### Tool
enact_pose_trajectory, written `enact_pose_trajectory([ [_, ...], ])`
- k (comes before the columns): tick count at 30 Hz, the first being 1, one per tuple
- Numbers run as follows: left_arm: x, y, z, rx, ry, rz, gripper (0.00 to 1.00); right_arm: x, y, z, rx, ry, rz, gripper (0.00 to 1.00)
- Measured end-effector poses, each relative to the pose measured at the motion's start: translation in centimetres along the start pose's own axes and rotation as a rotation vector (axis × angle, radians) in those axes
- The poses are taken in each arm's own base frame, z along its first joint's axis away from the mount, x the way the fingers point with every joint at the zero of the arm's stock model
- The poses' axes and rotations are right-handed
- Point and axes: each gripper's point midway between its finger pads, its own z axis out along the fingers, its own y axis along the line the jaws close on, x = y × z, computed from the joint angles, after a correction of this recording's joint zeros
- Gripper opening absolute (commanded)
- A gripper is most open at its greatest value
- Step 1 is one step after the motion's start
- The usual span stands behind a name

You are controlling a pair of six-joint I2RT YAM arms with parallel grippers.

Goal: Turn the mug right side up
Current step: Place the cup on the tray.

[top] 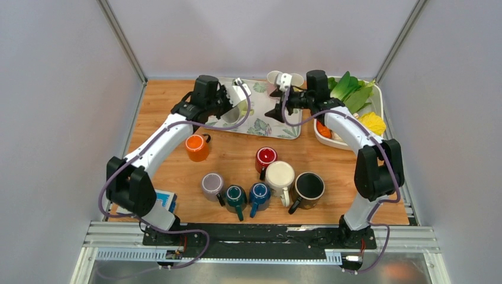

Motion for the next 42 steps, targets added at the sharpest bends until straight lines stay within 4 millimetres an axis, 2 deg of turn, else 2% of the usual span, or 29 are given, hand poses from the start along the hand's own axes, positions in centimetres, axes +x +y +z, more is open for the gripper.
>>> enact_pose_trajectory([
  [3,1.5,-1.8,1.5,0.103,0.1,-0.104,0.0,0.9,1.7,0.7,-0.013,0.068,-0.165,0.71],
  [9,5.0,-5.9,3.3,0.269,0.316,-0.273,0.0,2.6,4.6,3.1,-0.081,0.182,-0.337,0.62],
  [15,4.7,-5.8,4.1,0.294,0.381,-0.349,0.0,3.6,6.0,6.0,-0.158,0.255,-0.439,0.56],
  [20,4.8,-5.7,3.9,0.288,0.397,-0.361,0.0,4.7,5.9,7.9,-0.192,0.324,-0.454,0.5],
  [21,5.0,-5.7,3.8,0.288,0.403,-0.367,0.0,4.9,5.9,8.2,-0.194,0.335,-0.458,0.45],
  [27,5.4,-6.0,3.4,0.294,0.429,-0.391,0.0,6.6,5.8,8.5,-0.2,0.417,-0.442,0.02],
  [29,5.5,-5.9,3.4,0.287,0.429,-0.386,0.01,6.9,6.0,8.3,-0.207,0.429,-0.425,0.0],
  [31,5.6,-6.0,3.4,0.289,0.434,-0.397,0.2,6.9,6.0,8.2,-0.208,0.434,-0.416,0.0],
  [32,5.6,-6.0,3.3,0.289,0.434,-0.406,0.4,6.8,6.0,8.2,-0.205,0.435,-0.412,0.0],
  [33,5.6,-5.9,3.3,0.288,0.433,-0.415,0.5,6.8,6.0,8.2,-0.201,0.437,-0.405,0.0],
  [34,5.6,-5.8,3.4,0.283,0.431,-0.439,0.67,6.8,6.0,8.2,-0.2,0.442,-0.395,0.0],
  [35,5.3,-5.6,3.4,0.273,0.417,-0.486,0.71,7.1,5.9,8.2,-0.19,0.455,-0.383,0.0],
  [39,6.5,-3.3,3.3,0.192,0.422,-0.584,0.73,9.3,5.9,8.9,-0.162,0.495,-0.281,0.0],
  [42,7.8,-1.0,2.8,0.109,0.431,-0.67,0.73,9.5,5.2,9.5,-0.111,0.485,-0.201,0.0],
])
